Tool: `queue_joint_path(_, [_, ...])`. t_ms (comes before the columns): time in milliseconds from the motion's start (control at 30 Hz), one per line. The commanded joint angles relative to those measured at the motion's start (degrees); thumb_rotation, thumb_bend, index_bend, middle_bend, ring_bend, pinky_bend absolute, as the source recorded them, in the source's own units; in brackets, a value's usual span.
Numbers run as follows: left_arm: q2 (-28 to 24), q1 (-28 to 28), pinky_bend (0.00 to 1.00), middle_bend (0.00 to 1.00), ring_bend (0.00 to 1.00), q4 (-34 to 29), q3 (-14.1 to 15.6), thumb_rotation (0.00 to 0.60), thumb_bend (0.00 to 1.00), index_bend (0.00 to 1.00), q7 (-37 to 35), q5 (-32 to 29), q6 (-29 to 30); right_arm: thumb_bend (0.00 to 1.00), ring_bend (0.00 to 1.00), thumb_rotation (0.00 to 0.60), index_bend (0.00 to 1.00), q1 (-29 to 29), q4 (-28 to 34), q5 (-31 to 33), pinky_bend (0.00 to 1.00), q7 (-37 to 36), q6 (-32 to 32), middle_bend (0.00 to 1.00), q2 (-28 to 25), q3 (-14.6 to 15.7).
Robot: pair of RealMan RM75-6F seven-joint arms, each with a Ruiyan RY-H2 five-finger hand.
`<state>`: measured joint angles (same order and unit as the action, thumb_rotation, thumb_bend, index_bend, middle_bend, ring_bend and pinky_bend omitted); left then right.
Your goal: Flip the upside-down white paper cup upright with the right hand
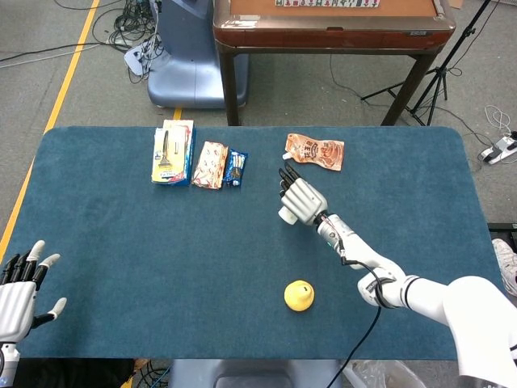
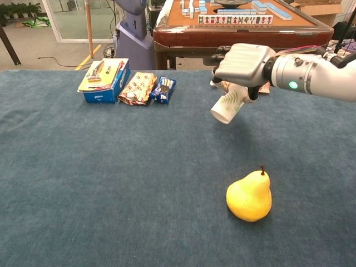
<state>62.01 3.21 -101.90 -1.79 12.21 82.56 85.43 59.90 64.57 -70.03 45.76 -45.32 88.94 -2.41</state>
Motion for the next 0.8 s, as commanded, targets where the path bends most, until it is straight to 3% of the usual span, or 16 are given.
queue_joint_path(33, [0.1,0.0,0.0,0.0,0.0,0.1,0.0,0.6,0.21,0.19,-0.2,0.0,-0.1,0.23,0.01,0.6,0.42,0.8,2.4,-1.2,0.0,8.4,-1.2,0.26,-1.9,1.5])
queue_joint_path(600, [0.3,0.1,0.0,0.0,0.0,0.5,0.2,0.6,0.21,0.19,-0.3,0.0,-0.5,0.23,0.01,0.6,0.42,0.0,-2.5,-1.9,0.0,28.0,-1.8,0.25,3.7,5.1])
queue_joint_path(800, [0.3,-0.1,0.0,0.0,0.0,1.0,0.3,0.6,0.21,0.19,-0.9,-0.2,-0.4,0.21,0.01,0.6,0.26,-1.2,-2.4,1.4,0.0,32.4,-2.8,0.2,5.7,3.9])
